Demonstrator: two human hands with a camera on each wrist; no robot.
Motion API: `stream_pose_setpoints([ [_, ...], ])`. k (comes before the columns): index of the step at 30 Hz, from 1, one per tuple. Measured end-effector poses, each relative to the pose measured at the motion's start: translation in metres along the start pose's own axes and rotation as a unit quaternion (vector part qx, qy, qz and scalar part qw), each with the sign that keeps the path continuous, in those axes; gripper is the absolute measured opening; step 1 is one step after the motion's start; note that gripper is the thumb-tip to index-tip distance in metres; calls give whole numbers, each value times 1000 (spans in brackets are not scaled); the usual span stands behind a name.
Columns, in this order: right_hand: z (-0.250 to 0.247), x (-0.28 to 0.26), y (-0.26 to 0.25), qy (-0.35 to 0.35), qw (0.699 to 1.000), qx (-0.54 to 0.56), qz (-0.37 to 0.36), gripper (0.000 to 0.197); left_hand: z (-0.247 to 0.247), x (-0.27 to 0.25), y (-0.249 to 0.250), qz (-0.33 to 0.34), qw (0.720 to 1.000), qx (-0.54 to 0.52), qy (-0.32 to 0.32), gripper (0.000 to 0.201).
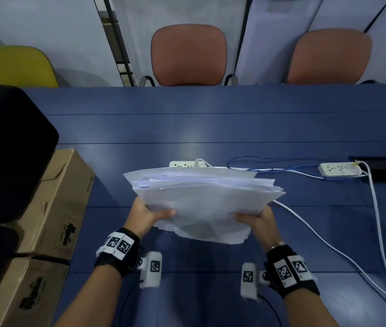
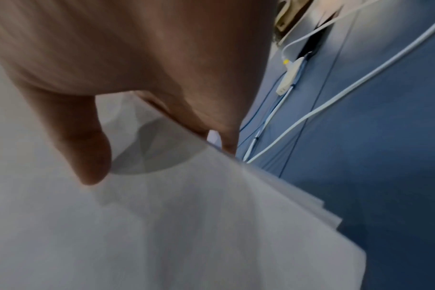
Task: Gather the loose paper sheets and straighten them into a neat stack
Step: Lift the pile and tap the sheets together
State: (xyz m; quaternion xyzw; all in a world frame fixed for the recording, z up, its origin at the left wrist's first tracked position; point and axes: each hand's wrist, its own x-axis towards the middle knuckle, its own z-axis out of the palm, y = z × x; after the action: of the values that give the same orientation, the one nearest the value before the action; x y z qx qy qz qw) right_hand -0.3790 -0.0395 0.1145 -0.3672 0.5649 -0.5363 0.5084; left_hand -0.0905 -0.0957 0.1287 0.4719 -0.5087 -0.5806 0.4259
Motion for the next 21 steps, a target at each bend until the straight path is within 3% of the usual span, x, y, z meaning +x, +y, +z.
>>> stream_pose_setpoints([
  [4,5,-6,-4,32,997,48,-42,37,12,-1,11,26,1000,-13,-1,49],
  [10,13,1,-18,31,998,23,-44,31,19,2,35,55,998,-35,-13,62],
  [13,19,-1,-31,35,995,32,-84,22,24,2,48,89,995,-43,-8,70],
  [16,11,-3,-38,33,991,65,-115,32,13,1,51,114,993,-40,-2,60],
  [21,23,2,-21,29,999,11,-22,25,13,-4,22,36,999,-38,-6,64],
])
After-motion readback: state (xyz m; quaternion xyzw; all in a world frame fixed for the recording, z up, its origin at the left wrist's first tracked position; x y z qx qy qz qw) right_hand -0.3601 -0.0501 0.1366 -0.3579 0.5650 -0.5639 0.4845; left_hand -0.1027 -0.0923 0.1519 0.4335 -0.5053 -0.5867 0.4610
